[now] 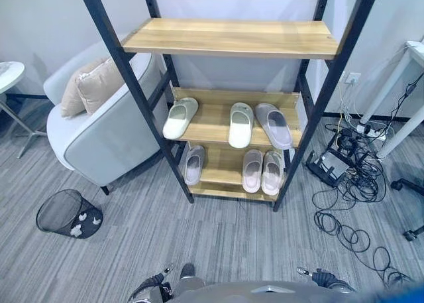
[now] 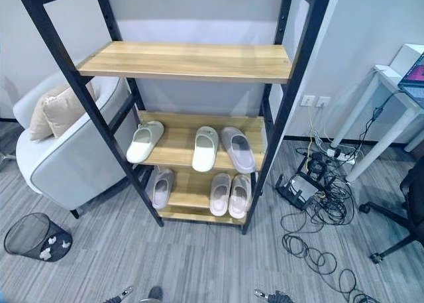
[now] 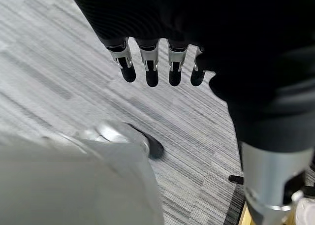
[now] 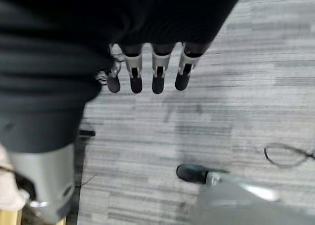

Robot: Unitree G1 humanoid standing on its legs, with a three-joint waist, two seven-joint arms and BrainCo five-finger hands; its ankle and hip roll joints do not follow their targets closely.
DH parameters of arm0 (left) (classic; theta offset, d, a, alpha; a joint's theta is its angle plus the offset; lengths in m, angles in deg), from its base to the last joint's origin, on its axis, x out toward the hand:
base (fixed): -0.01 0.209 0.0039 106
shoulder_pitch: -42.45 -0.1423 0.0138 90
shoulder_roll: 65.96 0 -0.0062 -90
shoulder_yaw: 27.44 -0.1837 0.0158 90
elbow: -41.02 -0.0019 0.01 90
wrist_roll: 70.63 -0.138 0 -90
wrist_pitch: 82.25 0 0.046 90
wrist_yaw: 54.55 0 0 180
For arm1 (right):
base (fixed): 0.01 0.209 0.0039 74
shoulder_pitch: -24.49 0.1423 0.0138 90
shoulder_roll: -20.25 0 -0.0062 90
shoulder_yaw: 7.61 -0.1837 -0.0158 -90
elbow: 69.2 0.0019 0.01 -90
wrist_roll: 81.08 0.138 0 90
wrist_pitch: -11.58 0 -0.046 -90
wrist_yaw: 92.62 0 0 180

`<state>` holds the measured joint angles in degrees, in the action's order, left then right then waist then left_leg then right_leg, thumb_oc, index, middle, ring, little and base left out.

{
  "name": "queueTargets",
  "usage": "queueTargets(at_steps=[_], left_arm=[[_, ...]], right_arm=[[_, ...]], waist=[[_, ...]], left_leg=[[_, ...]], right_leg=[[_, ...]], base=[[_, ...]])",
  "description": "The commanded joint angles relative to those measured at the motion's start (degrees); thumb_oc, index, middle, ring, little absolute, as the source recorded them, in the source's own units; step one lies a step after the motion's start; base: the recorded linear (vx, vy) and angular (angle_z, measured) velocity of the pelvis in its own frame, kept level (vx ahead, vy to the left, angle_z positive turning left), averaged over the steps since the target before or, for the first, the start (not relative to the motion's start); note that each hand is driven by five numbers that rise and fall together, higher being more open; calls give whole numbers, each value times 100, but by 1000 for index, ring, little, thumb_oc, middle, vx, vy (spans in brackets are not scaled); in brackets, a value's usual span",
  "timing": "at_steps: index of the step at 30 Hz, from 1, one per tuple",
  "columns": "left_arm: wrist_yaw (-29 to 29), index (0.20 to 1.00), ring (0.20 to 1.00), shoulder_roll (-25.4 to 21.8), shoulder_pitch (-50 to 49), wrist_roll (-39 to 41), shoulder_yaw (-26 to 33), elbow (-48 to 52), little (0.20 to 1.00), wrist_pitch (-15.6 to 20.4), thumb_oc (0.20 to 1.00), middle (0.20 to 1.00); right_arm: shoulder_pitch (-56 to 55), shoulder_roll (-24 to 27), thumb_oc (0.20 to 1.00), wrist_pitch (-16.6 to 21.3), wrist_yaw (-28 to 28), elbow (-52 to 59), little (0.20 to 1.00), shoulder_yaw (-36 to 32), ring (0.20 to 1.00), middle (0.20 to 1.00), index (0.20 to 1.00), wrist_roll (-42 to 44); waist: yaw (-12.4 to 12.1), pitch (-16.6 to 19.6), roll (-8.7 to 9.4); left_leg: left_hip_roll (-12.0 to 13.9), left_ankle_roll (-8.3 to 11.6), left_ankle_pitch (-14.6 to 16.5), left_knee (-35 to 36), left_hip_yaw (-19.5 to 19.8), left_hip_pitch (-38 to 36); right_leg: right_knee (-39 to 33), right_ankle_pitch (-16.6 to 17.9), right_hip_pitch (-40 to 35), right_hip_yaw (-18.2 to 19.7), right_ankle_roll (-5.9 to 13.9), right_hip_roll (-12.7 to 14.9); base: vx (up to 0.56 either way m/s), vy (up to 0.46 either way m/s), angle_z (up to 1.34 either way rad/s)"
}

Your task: Arrange the slippers neatly on the shoe rack.

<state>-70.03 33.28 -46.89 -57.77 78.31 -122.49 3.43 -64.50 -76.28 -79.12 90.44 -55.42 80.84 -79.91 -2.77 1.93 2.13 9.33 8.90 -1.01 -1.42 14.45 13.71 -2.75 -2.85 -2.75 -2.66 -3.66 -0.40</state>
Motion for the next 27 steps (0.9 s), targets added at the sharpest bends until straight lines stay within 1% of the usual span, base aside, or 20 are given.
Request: queueTargets(at_steps=[1, 2, 4, 5, 6, 9, 10, 11, 12, 13, 16, 17, 18, 19, 21, 23, 24, 25, 26, 27], left_arm=[[-190, 1000, 1000, 287, -237, -49, -332, -393, 1000, 13, 1000, 1000], [-280, 1000, 1000, 214, -302, -261, -513, -620, 1000, -5, 1000, 1000], [-356, 1000, 1000, 170, -360, -401, -669, -688, 1000, 13, 1000, 1000], [-404, 1000, 1000, 78, -380, -446, -693, -710, 1000, 64, 1000, 1000], [-366, 1000, 1000, 70, -337, -427, -678, -762, 1000, 16, 1000, 1000], [-285, 1000, 1000, 134, -310, -486, -787, -710, 1000, -3, 1000, 1000], [-281, 1000, 1000, 148, -286, -550, -896, -623, 1000, 9, 1000, 1000], [-281, 1000, 1000, 148, -286, -550, -897, -622, 1000, 9, 1000, 1000], [-308, 1000, 1000, 133, -228, -658, -1061, -644, 1000, 26, 1000, 1000], [-330, 1000, 1000, 132, -196, -729, -1171, -648, 1000, 20, 1000, 1000], [-330, 1000, 1000, 132, -196, -729, -1171, -648, 1000, 20, 1000, 1000], [-339, 1000, 1000, 102, -187, -837, -1307, -684, 1000, 14, 1000, 1000], [-513, 1000, 1000, -39, -131, -993, -1435, -773, 1000, -16, 1000, 1000], [-519, 1000, 1000, -65, -80, -939, -1368, -793, 1000, 21, 1000, 1000], [-528, 1000, 1000, -38, -74, -967, -1506, -809, 1000, 30, 1000, 1000], [-578, 1000, 1000, 41, -108, -1017, -1621, -885, 1000, 51, 1000, 1000], [-617, 1000, 1000, 69, -134, -1027, -1615, -886, 1000, 70, 1000, 1000], [-654, 1000, 1000, 158, -224, -1025, -1622, -935, 1000, 119, 1000, 1000], [-654, 1000, 1000, 158, -224, -1025, -1622, -935, 1000, 119, 1000, 1000], [-603, 1000, 1000, 223, -257, -1127, -1753, -883, 1000, 112, 1000, 1000]], right_arm=[[-295, -95, 1000, 121, 100, -79, 1000, -38, 1000, 1000, 1000, 16], [-326, -147, 1000, 147, 181, -176, 1000, -66, 1000, 1000, 1000, 0], [-398, -227, 1000, 193, 208, -163, 1000, -120, 1000, 1000, 1000, 69], [-376, -307, 1000, 206, 164, -146, 1000, -150, 1000, 1000, 1000, 132], [-367, -358, 1000, 192, 149, -211, 1000, -116, 1000, 1000, 1000, 98], [-393, -396, 1000, 179, 187, -279, 1000, -105, 1000, 1000, 1000, 53], [-403, -415, 1000, 190, 212, -257, 1000, -102, 1000, 1000, 1000, 51], [-403, -416, 1000, 190, 212, -257, 1000, -103, 1000, 1000, 1000, 51], [-327, -433, 1000, 203, 238, -162, 1000, -86, 1000, 1000, 1000, 50], [-293, -454, 1000, 218, 257, -108, 1000, -71, 1000, 1000, 1000, 43], [-294, -454, 1000, 217, 257, -108, 1000, -71, 1000, 1000, 1000, 43], [-283, -453, 1000, 234, 256, -25, 1000, -70, 1000, 1000, 1000, 46], [-300, -465, 1000, 213, 192, 110, 1000, 21, 1000, 1000, 1000, -15], [-291, -482, 1000, 211, 163, 89, 1000, 58, 1000, 1000, 1000, -44], [-351, -458, 1000, 198, 155, 67, 1000, 61, 1000, 1000, 1000, -40], [-372, -438, 1000, 201, 236, -15, 1000, 93, 1000, 1000, 1000, -42], [-365, -436, 1000, 193, 258, -47, 1000, 94, 1000, 1000, 1000, -35], [-441, -427, 1000, 210, 282, -47, 1000, 35, 1000, 1000, 1000, 8], [-441, -427, 1000, 210, 282, -47, 1000, 35, 1000, 1000, 1000, 8], [-478, -429, 1000, 239, 305, -55, 1000, 36, 1000, 1000, 1000, -7]], waist=[[28, 286, -4], [34, 440, -15], [38, 521, 4], [6, 577, 59], [5, 609, 78], [-11, 658, 71], [-22, 670, 54], [-27, 674, 57], [-35, 597, 37], [-42, 585, 13], [-44, 588, 13], [-32, 550, 1], [22, 508, 17], [35, 467, 33], [128, 396, 52], [141, 393, 89], [122, 408, 101], [78, 461, 120], [78, 460, 120], [62, 491, 106]], left_leg=[[49, -263, -240, -106, -579, -430], [-43, -235, -217, 2, -508, -605], [-132, -260, -160, 12, -577, -753], [-347, -393, 51, -138, -639, -824], [-473, -487, 178, -217, -711, -832], [-667, -667, 265, -186, -709, -875], [-791, -802, 266, -144, -652, -883], [-793, -804, 267, -145, -657, -878], [-888, -926, 312, -194, -637, -851], [-873, -939, 299, -217, -639, -803], [-872, -939, 299, -218, -640, -800], [-884, -959, 305, -247, -617, -784], [-919, -989, 384, -152, -583, -925], [-890, -936, 497, -144, -575, -1022], [-875, -884, 661, -304, -422, -1068], [-876, -849, 734, -368, -350, -1113], [-846, -818, 757, -370, -352, -1157], [-750, -730, 733, -311, -287, -1252], [-750, -730, 733, -310, -287, -1253], [-688, -692, 674, -207, -265, -1296]], right_leg=[[532, -79, 23, 231, 387, 430], [439, -95, -52, 272, 475, 482], [398, -97, -112, 381, 557, 555], [295, -36, -177, 457, 706, 747], [219, 26, -206, 433, 818, 898], [183, 83, -183, 413, 1005, 1110], [450, 29, -53, 448, 1100, 1174], [465, 19, -40, 454, 1102, 1177], [1096, 70, 230, 486, 1187, 1265], [1398, 191, 435, 519, 1202, 1249], [1400, 190, 440, 521, 1202, 1248], [1579, 247, 547, 519, 1202, 1236], [974, 366, 666, 241, 1069, 1311], [540, 666, 988, 93, 1069, 1298], [506, 721, 1012, 408, 1116, 1209], [325, 701, 837, 527, 1022, 1139], [226, 701, 731, 472, 980, 1132], [58, 647, 464, 340, 843, 1011], [58, 647, 463, 339, 843, 1011], [11, 602, 379, 267, 800, 942]], base=[[283, 237, -43], [285, 256, -56], [266, 293, -67], [245, 386, -41], [230, 429, -37], [96, 300, -11], [73, 252, -4], [77, 296, -17], [24, 160, -25], [24, 160, -29], [1, 20, -8], [88, 38, 10], [163, -45, -5], [184, -122, -24], [98, -156, -9], [69, -135, 90], [95, -274, 90], [72, -230, 53], [77, -256, 23], [41, -149, 21]])
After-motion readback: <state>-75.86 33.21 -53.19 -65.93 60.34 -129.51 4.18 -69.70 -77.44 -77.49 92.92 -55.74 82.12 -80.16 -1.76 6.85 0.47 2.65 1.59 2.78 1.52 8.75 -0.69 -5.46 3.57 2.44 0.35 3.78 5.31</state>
